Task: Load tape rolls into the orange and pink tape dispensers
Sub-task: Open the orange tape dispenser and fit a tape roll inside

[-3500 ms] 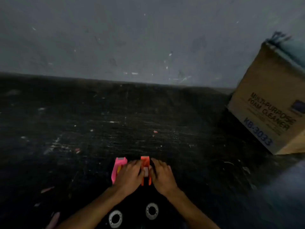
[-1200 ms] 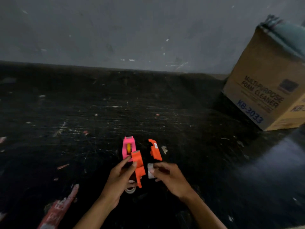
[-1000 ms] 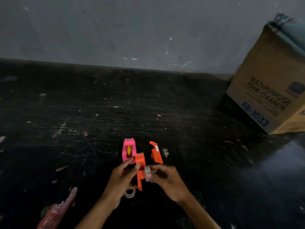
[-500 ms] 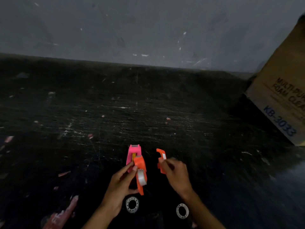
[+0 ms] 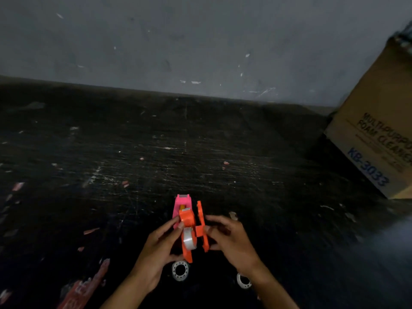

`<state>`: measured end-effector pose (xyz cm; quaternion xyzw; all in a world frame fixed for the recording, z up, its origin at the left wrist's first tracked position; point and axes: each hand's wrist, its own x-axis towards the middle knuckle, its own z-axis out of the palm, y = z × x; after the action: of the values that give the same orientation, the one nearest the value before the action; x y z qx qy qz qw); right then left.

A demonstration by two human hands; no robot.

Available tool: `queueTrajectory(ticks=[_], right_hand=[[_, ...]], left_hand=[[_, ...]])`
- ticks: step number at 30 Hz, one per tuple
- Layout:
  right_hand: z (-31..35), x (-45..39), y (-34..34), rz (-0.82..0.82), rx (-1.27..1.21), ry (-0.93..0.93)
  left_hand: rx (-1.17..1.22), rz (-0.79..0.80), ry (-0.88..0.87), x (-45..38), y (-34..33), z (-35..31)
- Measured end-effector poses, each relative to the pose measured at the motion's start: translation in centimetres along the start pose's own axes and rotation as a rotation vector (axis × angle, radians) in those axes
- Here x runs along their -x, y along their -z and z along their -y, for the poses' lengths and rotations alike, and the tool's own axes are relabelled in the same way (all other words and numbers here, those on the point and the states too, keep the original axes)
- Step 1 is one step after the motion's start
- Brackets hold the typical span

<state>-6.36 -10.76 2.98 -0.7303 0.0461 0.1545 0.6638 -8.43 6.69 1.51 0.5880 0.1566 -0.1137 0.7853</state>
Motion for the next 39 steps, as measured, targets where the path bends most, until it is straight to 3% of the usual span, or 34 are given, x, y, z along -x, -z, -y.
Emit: queueTrajectory(ticks=[10, 17, 39], right_hand=[[0.4, 6.7, -1.5, 0.009, -0.133, 0.065], [0.0, 8.6, -3.0, 0.01, 0.054, 0.225], [2.3, 9.7, -2.7, -0.002, 0.14, 0.439]], left_hand=[[-0.043, 0.117, -0.072, 3.8, 0.9, 0.2], [-0.119, 0.126, -0.211, 6.0, 2.0, -0.3], [-0.294, 0.179, -0.546, 6.8, 0.5, -2.3]])
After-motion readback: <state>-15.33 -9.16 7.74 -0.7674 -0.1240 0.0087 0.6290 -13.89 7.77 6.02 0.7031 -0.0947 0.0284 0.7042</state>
